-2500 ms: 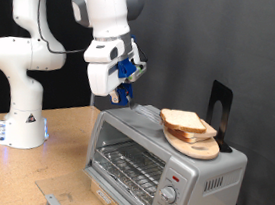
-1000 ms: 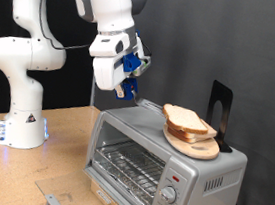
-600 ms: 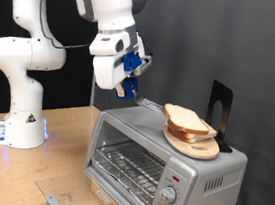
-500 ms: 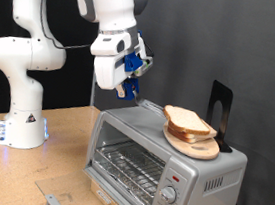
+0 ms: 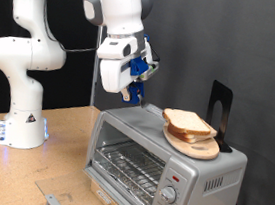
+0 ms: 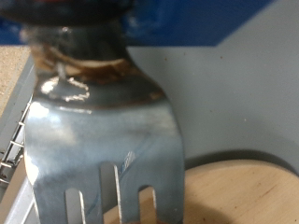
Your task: Make a piece of toast with the oven
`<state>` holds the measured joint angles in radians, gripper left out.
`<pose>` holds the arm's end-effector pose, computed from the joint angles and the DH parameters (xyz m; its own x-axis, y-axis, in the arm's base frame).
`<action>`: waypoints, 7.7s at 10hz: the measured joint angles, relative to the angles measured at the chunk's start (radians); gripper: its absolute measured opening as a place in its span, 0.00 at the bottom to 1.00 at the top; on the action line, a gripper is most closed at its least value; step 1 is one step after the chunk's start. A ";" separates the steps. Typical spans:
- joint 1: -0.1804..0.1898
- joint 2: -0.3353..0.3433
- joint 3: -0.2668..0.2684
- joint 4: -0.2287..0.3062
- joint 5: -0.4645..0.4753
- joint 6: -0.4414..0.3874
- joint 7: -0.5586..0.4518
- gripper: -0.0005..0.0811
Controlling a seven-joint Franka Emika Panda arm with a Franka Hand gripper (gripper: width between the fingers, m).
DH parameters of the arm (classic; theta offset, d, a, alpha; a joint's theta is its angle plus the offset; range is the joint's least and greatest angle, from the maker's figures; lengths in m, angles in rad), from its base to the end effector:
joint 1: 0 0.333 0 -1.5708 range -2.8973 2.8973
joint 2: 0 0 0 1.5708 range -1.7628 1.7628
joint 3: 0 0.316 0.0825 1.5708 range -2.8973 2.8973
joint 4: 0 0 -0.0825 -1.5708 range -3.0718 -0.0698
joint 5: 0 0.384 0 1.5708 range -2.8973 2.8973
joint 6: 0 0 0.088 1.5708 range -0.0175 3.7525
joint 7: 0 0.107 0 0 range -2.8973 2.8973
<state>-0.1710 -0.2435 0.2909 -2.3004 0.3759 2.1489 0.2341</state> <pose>0.4763 0.0771 0.4511 0.9515 -0.3076 0.0008 -0.2964 -0.9175 -0.2652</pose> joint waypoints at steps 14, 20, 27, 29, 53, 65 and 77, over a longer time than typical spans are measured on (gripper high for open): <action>0.000 0.164 0.069 0.152 -0.086 0.041 0.195 0.49; 0.001 0.198 0.083 0.174 -0.130 0.102 0.244 0.49; 0.010 0.196 0.103 0.139 -0.041 0.363 0.177 0.49; 0.009 0.195 0.103 0.139 -0.041 0.361 0.177 0.49; -0.019 -0.196 -0.111 -0.088 0.094 -0.278 -0.486 0.49; -0.050 0.048 -0.035 0.003 0.049 -0.053 -0.414 0.49; -0.053 0.037 -0.027 -0.046 0.026 -0.032 -0.467 0.49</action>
<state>-0.2235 -0.2070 0.2637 -2.3460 0.4023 2.1166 -0.2331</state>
